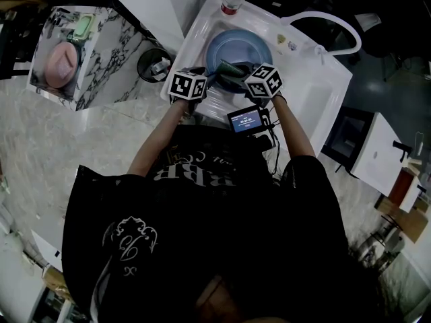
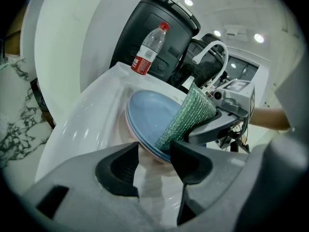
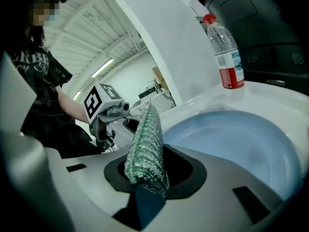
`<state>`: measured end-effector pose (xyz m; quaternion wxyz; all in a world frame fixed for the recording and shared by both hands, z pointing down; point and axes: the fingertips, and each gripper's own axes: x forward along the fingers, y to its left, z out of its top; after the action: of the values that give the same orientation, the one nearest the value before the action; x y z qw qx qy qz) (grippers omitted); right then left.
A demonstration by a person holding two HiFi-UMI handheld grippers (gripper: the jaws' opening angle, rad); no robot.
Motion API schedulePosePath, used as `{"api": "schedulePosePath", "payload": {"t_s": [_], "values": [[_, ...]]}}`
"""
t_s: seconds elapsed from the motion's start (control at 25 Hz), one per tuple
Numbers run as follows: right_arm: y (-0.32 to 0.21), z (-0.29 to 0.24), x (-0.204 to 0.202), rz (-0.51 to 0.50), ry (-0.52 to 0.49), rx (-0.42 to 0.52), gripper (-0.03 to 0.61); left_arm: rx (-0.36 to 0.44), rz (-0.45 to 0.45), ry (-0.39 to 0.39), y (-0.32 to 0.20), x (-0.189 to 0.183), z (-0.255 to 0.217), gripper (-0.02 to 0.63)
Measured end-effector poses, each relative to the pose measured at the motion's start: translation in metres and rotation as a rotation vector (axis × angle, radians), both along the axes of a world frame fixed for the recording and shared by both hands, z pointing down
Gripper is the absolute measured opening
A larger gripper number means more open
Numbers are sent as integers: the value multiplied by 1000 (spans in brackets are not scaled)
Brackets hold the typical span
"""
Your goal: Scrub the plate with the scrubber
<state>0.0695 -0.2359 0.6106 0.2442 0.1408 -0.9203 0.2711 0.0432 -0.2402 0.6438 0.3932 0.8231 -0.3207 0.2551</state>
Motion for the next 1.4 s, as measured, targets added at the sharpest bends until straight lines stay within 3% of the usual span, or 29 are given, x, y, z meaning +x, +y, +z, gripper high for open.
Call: {"api": "schedulePosePath", "payload": {"t_s": [0.12,0.28,0.52,0.72,1.0,1.4], "values": [[-3,-2,4,21,-11,3,92,-3,-2,1,0,0,0,212],[-30,-8,26,96,36,129,92,-4,-2,2,-2,1,0,213],[-87,-15,84,218,207,329,92,-5,-3,-1,-1,1,1,213],[-121,-17,116,255,290,411,92,-4,-4,-1,-1,1,0,213],[-130,-10,137,330,294,408,92,-3,-5,-5,-1,0,3,213],[-92,4,128,263,350,381,92,6,-9,-6,0,-1,2,212]]}}
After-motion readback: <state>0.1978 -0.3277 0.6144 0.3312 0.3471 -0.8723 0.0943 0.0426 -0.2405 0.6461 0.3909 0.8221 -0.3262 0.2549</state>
